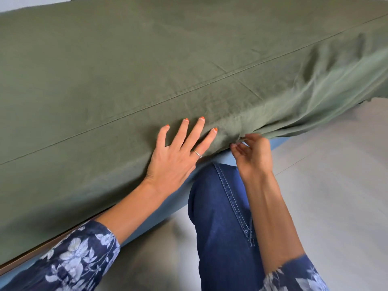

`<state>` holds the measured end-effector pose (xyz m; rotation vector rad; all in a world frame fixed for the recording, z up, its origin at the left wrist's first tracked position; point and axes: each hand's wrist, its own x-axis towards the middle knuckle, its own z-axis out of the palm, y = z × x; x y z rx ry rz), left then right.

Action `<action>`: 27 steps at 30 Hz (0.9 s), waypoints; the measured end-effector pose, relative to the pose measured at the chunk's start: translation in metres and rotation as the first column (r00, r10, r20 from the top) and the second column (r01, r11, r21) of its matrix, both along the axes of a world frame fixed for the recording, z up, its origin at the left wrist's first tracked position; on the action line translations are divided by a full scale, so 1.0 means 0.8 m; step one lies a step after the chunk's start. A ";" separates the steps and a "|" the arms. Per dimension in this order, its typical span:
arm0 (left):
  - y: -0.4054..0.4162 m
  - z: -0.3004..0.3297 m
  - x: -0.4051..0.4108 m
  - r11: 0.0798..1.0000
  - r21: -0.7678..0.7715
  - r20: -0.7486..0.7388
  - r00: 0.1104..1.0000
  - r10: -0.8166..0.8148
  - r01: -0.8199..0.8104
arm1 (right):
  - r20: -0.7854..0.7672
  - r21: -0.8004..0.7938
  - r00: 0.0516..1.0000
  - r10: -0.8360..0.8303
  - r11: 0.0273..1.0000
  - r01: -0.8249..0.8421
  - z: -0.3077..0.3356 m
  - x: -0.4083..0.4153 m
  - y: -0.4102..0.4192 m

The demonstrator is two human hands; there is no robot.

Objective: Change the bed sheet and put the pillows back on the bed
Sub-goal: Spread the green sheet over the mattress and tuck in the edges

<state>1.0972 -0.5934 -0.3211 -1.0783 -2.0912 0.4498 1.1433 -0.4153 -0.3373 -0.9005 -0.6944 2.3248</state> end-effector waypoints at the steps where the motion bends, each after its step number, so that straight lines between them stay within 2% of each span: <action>1: 0.000 0.001 0.001 1.000 -0.003 0.008 1.000 0.008 -0.008 | -0.054 -0.039 0.999 0.006 0.999 -0.008 0.003 0.005 0.002; 4: -0.001 0.005 0.004 0.996 0.058 0.024 0.997 -0.068 0.067 | -0.188 -0.169 0.982 -0.003 0.985 -0.029 0.004 0.015 0.007; 6: 0.000 0.002 0.018 0.955 0.223 0.083 0.972 -0.218 0.195 | -0.249 -0.227 0.969 0.002 0.972 -0.061 0.003 0.019 0.005; 8: 0.002 -0.005 0.045 0.864 0.448 0.230 0.905 -0.358 0.229 | -0.310 -0.264 0.951 0.014 0.959 -0.100 -0.001 0.018 0.005; 10: 0.005 -0.012 0.070 0.798 0.601 0.491 0.764 -0.419 0.051 | -0.377 -0.300 0.926 0.030 0.942 -0.153 -0.001 0.015 0.009; 12: 0.006 -0.021 0.076 0.758 0.602 0.733 0.551 -0.399 -0.252 | -0.434 -0.304 0.898 0.067 0.928 -0.216 -0.004 0.006 0.016; 13: 0.007 -0.027 0.074 0.735 0.570 0.799 0.455 -0.393 -0.368 | -0.446 -0.309 0.892 0.077 0.922 -0.234 -0.006 0.001 0.020; 15: 0.007 -0.033 0.066 0.692 0.512 0.859 0.309 -0.409 -0.509 | -0.423 -0.317 0.902 0.084 0.919 -0.234 -0.005 -0.009 0.031; 18: 0.008 -0.033 0.057 0.685 0.438 0.884 0.142 -0.444 -0.582 | -0.384 -0.255 0.913 0.141 0.934 -0.251 0.004 -0.023 0.047; 21: 0.006 -0.028 0.054 0.748 0.387 0.910 0.092 -0.404 -0.540 | -0.309 -0.215 0.933 0.187 0.941 -0.260 0.011 -0.033 0.058; 27: -0.005 -0.002 0.054 0.903 0.296 0.954 0.151 -0.260 -0.312 | -0.094 -0.127 0.941 0.326 0.933 -0.336 0.016 -0.034 0.076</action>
